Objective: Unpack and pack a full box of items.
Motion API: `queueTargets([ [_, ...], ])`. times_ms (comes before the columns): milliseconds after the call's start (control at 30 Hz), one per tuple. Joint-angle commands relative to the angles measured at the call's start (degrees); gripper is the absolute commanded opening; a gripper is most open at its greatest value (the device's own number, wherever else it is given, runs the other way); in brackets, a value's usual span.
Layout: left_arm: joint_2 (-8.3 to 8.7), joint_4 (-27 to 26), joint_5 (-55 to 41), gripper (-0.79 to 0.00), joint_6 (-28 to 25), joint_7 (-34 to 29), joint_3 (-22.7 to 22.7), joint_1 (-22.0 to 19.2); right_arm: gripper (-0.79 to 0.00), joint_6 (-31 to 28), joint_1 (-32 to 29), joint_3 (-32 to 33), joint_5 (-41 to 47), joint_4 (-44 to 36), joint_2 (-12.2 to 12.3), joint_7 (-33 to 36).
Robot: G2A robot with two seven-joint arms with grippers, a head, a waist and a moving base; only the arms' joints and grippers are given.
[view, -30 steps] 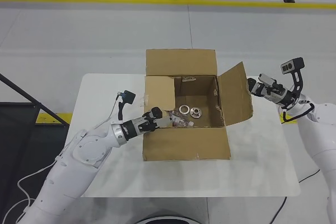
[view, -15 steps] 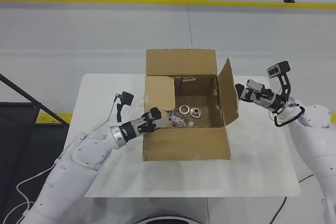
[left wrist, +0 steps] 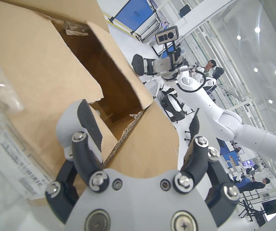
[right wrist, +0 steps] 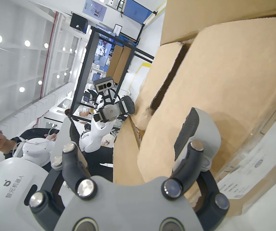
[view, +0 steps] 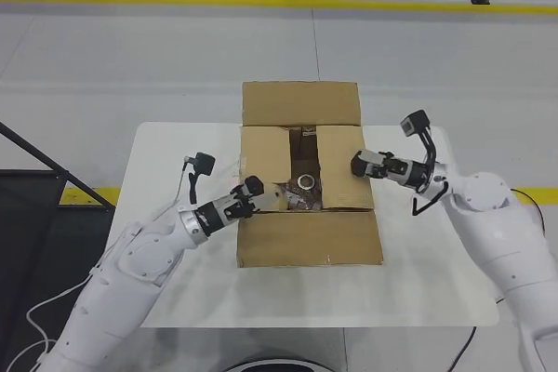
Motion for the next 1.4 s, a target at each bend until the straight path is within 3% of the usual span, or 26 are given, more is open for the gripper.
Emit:
queueTargets([
  [0, 0.04, -0.28, -0.37, 0.000, -0.47, 0.19, -0.54, 0.48, 0.000, -0.16, 0.27, -0.34, -1.05, 0.34, -0.31, -0.17],
  [233, 0.50, -1.31, -4.10, 0.000, -2.97, -0.96, -4.04, 3.15, 0.000, -2.22, 0.40, 0.38, -1.42, 0.74, -0.84, 0.61],
  [433, 1.83, -1.02, -12.48, 0.000, -6.02, -11.22, -9.16, 8.59, 0.000, -5.72, -0.20, 4.15, 1.91, -1.76, -0.49, -0.46],
  [633, 3.29, -1.84, -20.68, 0.000, -7.49, -24.34, -13.61, 14.73, 0.000, -5.40, 0.01, 5.93, 2.60, -4.16, -0.74, -3.16],
  [833, 3.91, -3.94, -22.80, 0.000, -9.21, -26.00, -16.82, 19.82, 0.000, -4.23, 1.23, 5.64, 0.99, -4.55, -1.57, -5.44],
  [1033, 3.95, -4.56, -23.70, 0.000, -7.99, -28.80, -14.44, 20.27, 0.000, -3.51, 3.60, 4.31, -3.91, -1.00, -2.90, -10.95],
  [1367, 3.14, -3.15, -29.41, 0.000, -9.39, -29.03, -8.27, 16.69, 0.000, -2.13, 9.96, 0.97, -7.46, 14.24, -6.73, -20.20],
])
